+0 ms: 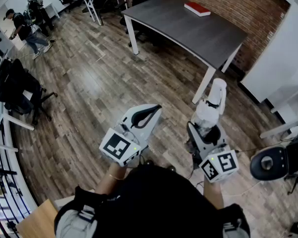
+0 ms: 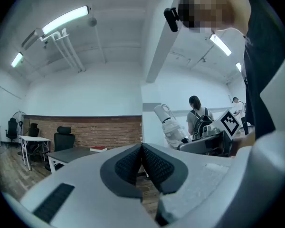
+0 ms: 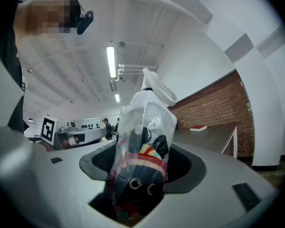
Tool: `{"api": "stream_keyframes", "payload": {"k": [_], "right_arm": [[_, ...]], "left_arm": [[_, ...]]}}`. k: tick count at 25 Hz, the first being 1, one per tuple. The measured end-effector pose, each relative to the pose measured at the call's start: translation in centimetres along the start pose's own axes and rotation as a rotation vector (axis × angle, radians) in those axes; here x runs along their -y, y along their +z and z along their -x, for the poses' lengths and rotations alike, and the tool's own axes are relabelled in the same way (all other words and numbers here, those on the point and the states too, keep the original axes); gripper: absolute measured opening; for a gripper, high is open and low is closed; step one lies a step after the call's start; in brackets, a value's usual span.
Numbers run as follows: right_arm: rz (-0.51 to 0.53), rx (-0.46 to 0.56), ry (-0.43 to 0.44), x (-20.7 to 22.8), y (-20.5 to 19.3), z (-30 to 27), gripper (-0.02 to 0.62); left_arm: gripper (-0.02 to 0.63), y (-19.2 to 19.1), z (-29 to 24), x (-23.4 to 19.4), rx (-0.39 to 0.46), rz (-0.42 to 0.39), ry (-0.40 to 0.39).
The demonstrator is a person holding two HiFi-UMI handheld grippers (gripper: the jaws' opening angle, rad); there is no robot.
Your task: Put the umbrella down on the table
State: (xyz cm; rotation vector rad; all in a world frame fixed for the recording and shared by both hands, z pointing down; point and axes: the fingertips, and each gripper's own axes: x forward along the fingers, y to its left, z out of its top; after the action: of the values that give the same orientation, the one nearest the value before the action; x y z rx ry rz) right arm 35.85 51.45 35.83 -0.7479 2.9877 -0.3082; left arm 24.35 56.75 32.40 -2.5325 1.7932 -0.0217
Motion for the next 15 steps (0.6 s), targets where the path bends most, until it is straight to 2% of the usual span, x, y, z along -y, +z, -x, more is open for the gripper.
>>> {"api": "stream_keyframes", "payload": {"k": [15], "right_arm": [[-0.060,-0.023,-0.006,1.7,-0.9,1.8,0.288]], "left_arm": [[0.002,-0.7,-0.4,1.8,-0.031,0.008,0.015]]}}
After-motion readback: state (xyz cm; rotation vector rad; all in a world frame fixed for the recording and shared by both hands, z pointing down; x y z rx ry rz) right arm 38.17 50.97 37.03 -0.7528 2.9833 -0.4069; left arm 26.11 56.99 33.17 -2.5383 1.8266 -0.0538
